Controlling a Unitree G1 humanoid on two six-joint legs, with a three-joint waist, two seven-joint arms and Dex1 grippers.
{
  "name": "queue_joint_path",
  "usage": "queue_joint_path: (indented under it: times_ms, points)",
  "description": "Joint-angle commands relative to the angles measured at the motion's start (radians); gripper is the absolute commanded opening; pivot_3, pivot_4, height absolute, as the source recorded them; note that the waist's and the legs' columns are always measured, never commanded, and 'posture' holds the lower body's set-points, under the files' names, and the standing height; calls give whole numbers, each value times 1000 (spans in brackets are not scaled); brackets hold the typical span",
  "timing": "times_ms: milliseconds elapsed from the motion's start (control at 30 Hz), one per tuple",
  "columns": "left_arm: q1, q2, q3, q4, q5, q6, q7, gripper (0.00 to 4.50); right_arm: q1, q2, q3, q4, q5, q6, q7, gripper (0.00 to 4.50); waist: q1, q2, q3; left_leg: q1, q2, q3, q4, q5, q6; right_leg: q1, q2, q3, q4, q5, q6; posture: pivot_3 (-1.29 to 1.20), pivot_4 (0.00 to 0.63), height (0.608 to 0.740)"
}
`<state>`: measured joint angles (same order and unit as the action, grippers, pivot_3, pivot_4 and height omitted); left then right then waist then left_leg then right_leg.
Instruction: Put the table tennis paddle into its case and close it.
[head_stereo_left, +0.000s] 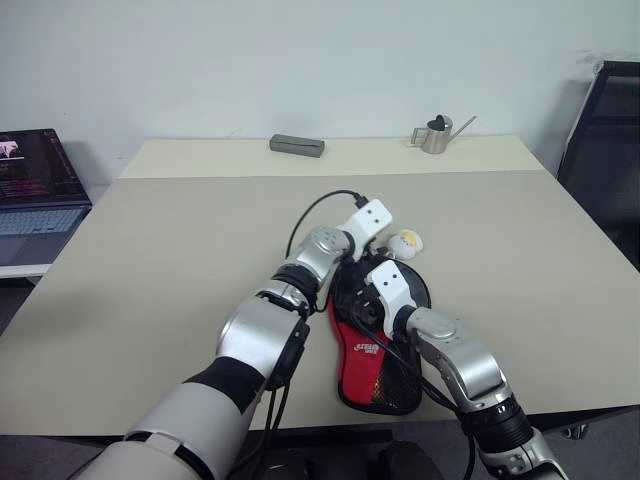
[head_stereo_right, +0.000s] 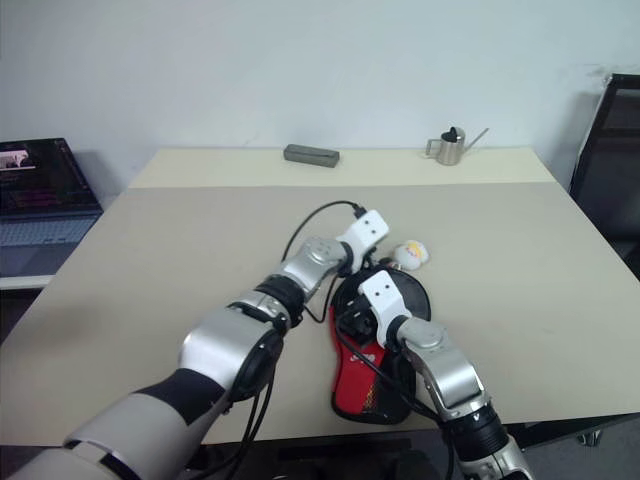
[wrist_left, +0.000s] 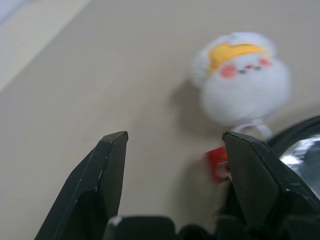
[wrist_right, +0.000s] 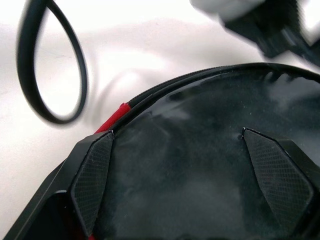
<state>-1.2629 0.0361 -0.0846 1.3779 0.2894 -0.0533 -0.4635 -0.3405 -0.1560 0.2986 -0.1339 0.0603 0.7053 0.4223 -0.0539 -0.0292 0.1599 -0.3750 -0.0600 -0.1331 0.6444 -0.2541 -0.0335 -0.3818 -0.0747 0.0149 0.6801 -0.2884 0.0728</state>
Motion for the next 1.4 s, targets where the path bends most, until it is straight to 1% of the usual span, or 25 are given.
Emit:
queue_joint_path:
  times_ms: [33, 133, 200, 333, 400, 433, 500, 567, 700, 800, 900, 1067, 1267, 1400]
  points:
    - [-63, 48, 58, -32, -52, -13, 27, 3273, 18, -12, 34, 127, -2, 36, 29, 4500, -1, 0, 0, 0, 0, 0, 0, 0, 0, 1, 0, 0, 0, 0, 0, 0, 150, 740]
    - [-78, 117, 110, -47, -105, -22, -31, 3273, -4, -18, 30, 152, -4, 23, 44, 4500, -3, 0, 0, 2, 0, 0, 0, 0, 0, 2, 0, 0, 0, 0, 0, 0, 150, 740]
    - [-72, 164, 151, -64, -158, -27, -139, 3273, -14, -23, 26, 164, -4, 17, 54, 4500, -4, 0, 0, 3, 1, 0, -1, 0, 0, 3, 1, 0, 0, 0, 0, 0, 150, 740]
    - [-26, 237, 179, -107, -222, -43, -350, 3273, -27, -33, 16, 179, -6, 4, 65, 4500, -3, 0, 0, 5, 1, 0, -1, 0, -1, 4, 1, 0, -1, 0, 0, 0, 150, 740]
    - [55, 308, 186, -188, -273, -33, -553, 3273, -30, -45, -5, 170, 5, 7, 75, 4500, -4, 1, 0, 6, 1, 0, -1, -1, -1, 6, 1, 1, -1, 0, 0, 0, 150, 740]
    - [92, 334, 186, -230, -294, -23, -626, 3273, -30, -50, -15, 164, 10, 9, 78, 4500, -8, 1, 0, 8, 1, 1, -2, -1, -1, 7, 1, 1, -1, 0, 0, 0, 150, 740]
    - [197, 382, 184, -389, -343, 40, -717, 3273, -23, -65, -42, 138, 24, 18, 84, 4500, -10, 2, 0, 10, 2, 1, -4, -1, -2, 8, 1, 2, -1, 0, -1, 0, 150, 740]
    - [307, 410, 186, -585, -399, 141, -750, 3273, -8, -79, -62, 101, 46, 36, 96, 4500, -4, 3, 1, 10, 3, 0, -4, -1, -2, 8, 2, 1, -1, 1, -3, 0, 150, 740]
    - [458, 435, 170, -863, -464, 290, -744, 3273, 10, -100, -91, 50, 91, 54, 128, 4500, 25, 2, 1, 6, 6, -3, -3, -2, -2, 7, 1, 1, -4, 2, -6, 0, 150, 740]
    - [577, 456, 168, -1063, -511, 386, -728, 3273, 18, -113, -148, -63, 188, 114, 175, 4500, 24, 2, 1, 5, 5, -2, -2, -2, -2, 9, -1, 2, -7, 2, -6, 0, 150, 740]
    - [653, 465, 145, -1210, -551, 449, -726, 3273, 11, -166, -208, -171, 284, 174, 232, 4500, 22, 6, 4, 4, 5, -2, -4, -2, -2, 8, -1, 2, -8, 2, -7, 0, 150, 740]
    - [700, 467, 94, -1337, -586, 502, -717, 3273, -6, -313, -326, -296, 443, 262, 338, 4500, 23, 8, 7, -8, 5, -3, -2, -2, -2, -5, -1, 1, -5, 2, -7, 0, 150, 740]
    - [713, 446, 13, -1387, -602, 511, -726, 3273, -33, -529, -481, -341, 599, 319, 452, 4500, 25, 8, 10, -10, 4, -2, -2, -2, -2, -4, -1, 1, -9, 2, -7, 0, 150, 740]
    - [692, 431, -49, -1352, -590, 474, -748, 3273, -45, -634, -549, -307, 635, 302, 482, 4500, 24, 7, 12, -10, 4, -1, -3, -2, -2, -4, -1, 1, -11, 2, -7, 0, 150, 740]
